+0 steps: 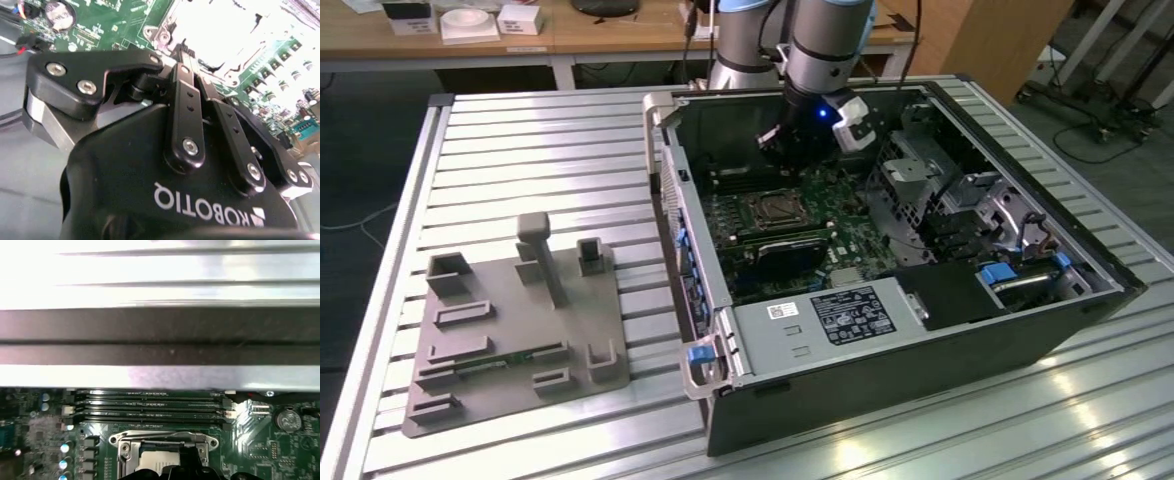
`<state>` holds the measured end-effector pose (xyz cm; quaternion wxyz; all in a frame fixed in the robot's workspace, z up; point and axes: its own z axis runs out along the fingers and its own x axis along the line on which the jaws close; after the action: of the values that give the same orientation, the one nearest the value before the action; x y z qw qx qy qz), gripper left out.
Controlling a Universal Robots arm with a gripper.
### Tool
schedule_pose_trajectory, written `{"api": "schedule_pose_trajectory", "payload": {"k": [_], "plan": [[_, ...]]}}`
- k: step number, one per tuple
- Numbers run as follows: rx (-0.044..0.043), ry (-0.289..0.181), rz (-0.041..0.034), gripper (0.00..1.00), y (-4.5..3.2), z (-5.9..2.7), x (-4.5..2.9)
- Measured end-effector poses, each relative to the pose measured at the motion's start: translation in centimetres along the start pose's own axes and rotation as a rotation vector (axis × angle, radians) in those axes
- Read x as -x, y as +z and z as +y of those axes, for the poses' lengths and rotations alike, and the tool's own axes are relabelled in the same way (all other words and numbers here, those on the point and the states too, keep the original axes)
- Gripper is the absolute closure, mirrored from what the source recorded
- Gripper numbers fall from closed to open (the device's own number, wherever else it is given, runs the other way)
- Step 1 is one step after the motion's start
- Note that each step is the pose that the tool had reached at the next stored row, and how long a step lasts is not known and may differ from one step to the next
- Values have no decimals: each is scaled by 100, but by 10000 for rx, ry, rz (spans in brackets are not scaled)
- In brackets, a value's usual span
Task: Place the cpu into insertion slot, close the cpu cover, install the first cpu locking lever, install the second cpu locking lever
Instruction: 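Install the second cpu locking lever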
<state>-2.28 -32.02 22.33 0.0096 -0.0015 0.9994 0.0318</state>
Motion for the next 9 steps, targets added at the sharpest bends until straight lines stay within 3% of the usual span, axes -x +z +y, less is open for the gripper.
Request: {"api": "schedule_pose_trajectory", "payload": {"k": [5,9], "plan": [[-47,-1,-2,90,-64,-21,1],[-136,-3,0,90,-76,-60,2]]}}
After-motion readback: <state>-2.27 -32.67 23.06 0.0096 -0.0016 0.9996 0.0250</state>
